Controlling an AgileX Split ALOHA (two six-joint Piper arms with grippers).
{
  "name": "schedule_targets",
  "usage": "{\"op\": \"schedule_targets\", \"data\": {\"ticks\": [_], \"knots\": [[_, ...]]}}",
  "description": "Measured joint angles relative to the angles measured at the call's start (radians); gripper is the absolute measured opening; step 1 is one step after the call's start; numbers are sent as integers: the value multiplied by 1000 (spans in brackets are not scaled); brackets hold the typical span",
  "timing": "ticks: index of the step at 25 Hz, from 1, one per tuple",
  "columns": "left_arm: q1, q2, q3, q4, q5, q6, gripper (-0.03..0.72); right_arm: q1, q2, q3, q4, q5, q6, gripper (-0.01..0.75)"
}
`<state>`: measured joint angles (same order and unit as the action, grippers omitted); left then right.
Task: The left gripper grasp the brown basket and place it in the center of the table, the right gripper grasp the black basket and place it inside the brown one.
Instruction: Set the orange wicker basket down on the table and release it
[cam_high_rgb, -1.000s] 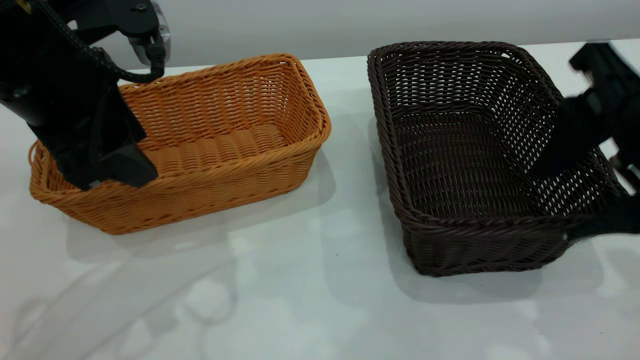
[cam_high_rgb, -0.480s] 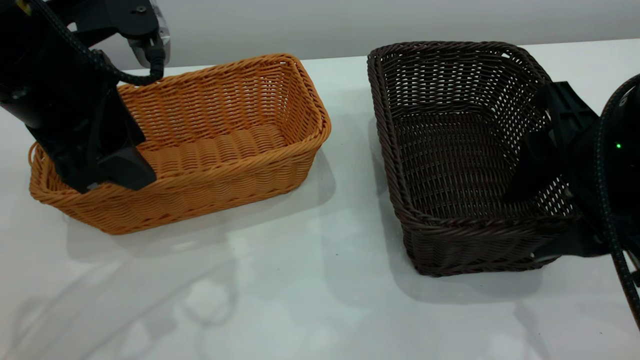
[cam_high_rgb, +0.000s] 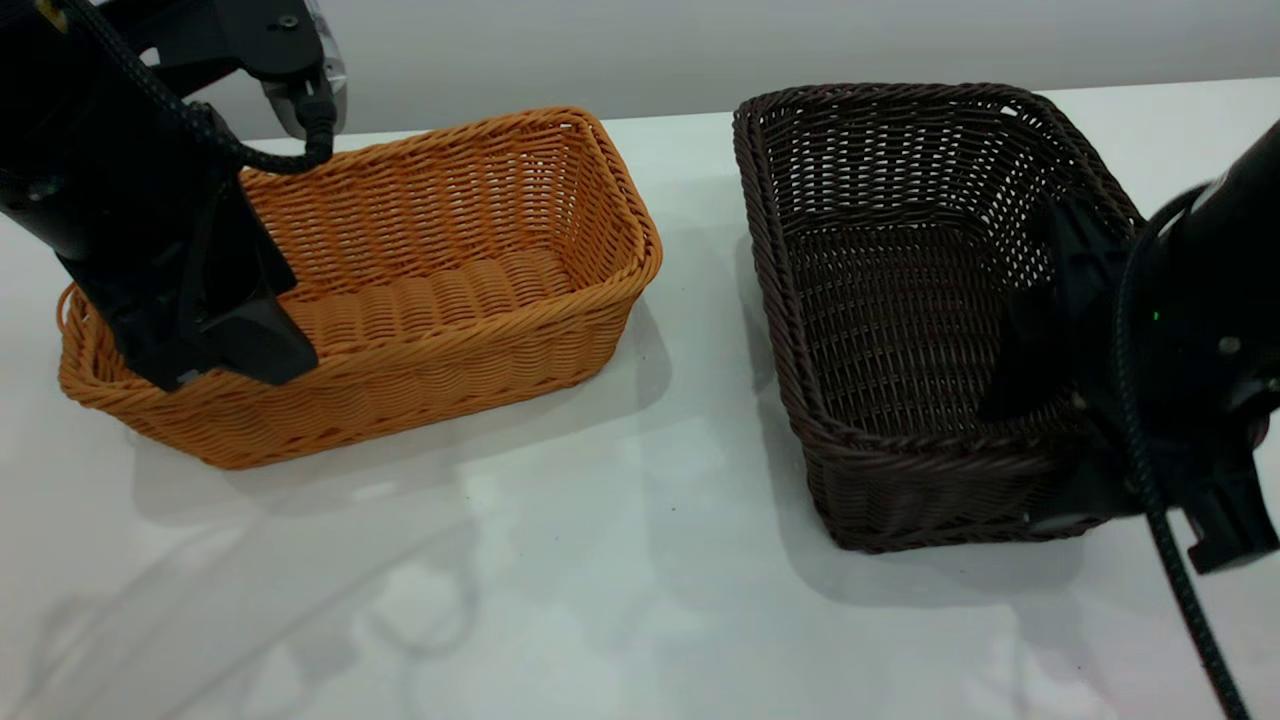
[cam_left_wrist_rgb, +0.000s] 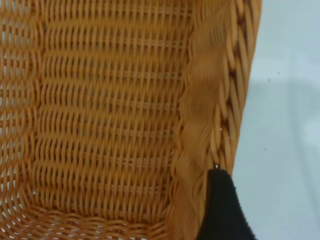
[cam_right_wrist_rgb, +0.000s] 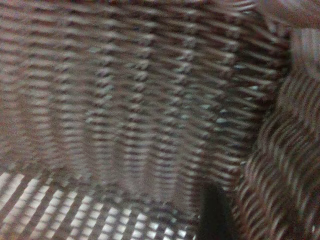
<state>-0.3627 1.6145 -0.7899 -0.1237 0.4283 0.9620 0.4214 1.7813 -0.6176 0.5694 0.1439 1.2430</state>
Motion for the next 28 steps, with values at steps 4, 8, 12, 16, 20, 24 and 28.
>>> {"op": "schedule_targets", "data": {"ticks": [4, 8, 12, 16, 20, 24, 28], "knots": [[0, 0, 0, 0, 1, 0, 400, 0, 45, 1, 0, -40, -1, 395], [0, 0, 0, 0, 1, 0, 400, 0, 54, 1, 0, -52, -2, 347], [0, 0, 0, 0, -1, 0, 400, 0, 54, 2, 1, -70, -2, 225], [0, 17, 0, 1, -26, 0, 400, -1, 54, 2, -1, -83, -6, 119], [0, 60, 0, 1, -28, 5, 400, -1, 54, 2, 0, -79, -3, 119], [0, 110, -5, 3, -78, 10, 400, -1, 54, 2, 0, -79, -3, 119], [0, 151, -7, 5, -110, 42, 400, -1, 54, 2, 0, -83, -4, 119]]}}
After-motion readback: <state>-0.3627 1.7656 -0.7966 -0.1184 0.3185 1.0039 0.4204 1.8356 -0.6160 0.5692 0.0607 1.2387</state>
